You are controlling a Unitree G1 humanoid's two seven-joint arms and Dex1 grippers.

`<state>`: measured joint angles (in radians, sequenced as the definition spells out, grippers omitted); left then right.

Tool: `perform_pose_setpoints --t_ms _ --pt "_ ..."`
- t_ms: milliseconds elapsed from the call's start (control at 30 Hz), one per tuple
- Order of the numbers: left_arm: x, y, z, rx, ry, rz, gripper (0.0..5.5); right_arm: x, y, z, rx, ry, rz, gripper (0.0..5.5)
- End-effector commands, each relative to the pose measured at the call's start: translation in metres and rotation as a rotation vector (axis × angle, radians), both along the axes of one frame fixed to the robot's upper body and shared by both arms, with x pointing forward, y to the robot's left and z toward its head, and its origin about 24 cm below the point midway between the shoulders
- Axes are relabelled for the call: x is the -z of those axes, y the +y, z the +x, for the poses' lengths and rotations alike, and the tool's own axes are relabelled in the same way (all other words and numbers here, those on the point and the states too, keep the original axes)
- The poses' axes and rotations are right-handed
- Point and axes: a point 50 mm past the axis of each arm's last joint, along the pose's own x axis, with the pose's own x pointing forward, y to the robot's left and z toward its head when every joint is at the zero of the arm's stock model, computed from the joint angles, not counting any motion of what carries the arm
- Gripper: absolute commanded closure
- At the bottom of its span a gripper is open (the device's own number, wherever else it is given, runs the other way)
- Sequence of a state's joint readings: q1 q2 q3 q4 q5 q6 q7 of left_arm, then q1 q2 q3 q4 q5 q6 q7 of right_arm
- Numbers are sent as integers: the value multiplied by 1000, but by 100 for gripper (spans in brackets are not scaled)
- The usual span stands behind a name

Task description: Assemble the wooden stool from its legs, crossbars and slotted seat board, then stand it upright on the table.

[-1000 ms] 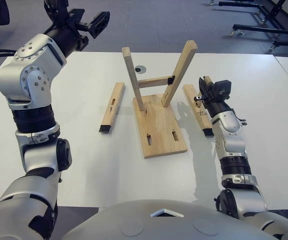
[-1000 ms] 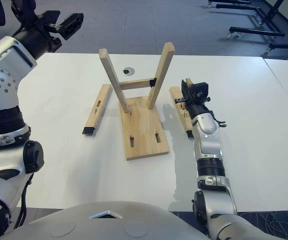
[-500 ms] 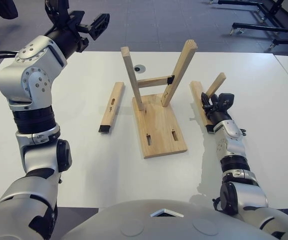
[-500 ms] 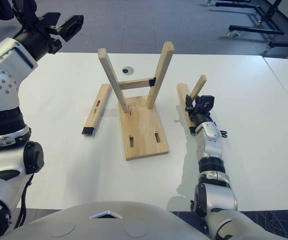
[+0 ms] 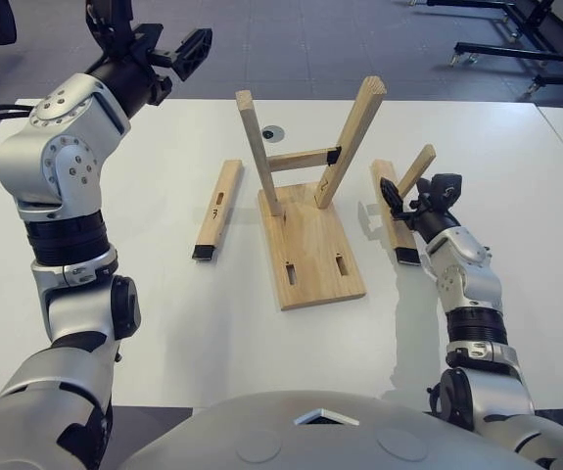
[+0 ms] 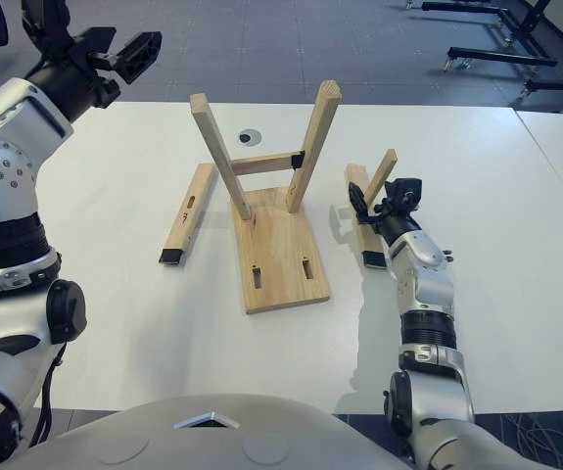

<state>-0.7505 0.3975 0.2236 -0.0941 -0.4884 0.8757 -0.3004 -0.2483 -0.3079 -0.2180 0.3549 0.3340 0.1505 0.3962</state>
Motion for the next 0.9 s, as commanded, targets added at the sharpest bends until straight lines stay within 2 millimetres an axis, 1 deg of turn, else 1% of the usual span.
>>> perform_pose_setpoints --t_ms 33,100,167,200,233,300,367,400,433,567,633,700,900 --pt "5 1 -1 -11 10 -11 112 -9 -5 3 17 -9 -28 58" --pt "5 1 -2 -14 9 -10 112 -14 -7 -1 7 -8 -27 20" --pt "4 3 -3 -21 5 -9 112 -18 -10 -14 -13 24 -24 12" --pt "4 5 -5 -29 4 -10 112 -17 -10 -24 -19 56 -1 12" --pt "5 7 -5 -37 5 -12 112 -13 -8 -36 -21 93 14 12" --pt "7 10 -6 -51 8 -15 112 -5 -2 -54 -7 162 59 12" --pt "6 11 -7 -57 7 -16 112 3 5 -64 2 215 66 12" --pt "6 11 -7 -58 6 -16 112 7 9 -67 10 238 73 12" --pt "6 10 -8 -57 6 -16 112 12 12 -68 15 258 44 12" --pt "7 9 -7 -56 10 -17 112 26 19 -61 69 331 -44 12" --pt "7 8 -6 -52 11 -18 112 29 20 -59 91 344 -61 49" --pt "8 8 -6 -53 12 -18 112 33 20 -61 104 360 -67 89" --pt "8 8 -6 -58 15 -21 112 38 22 -64 85 357 -87 205"
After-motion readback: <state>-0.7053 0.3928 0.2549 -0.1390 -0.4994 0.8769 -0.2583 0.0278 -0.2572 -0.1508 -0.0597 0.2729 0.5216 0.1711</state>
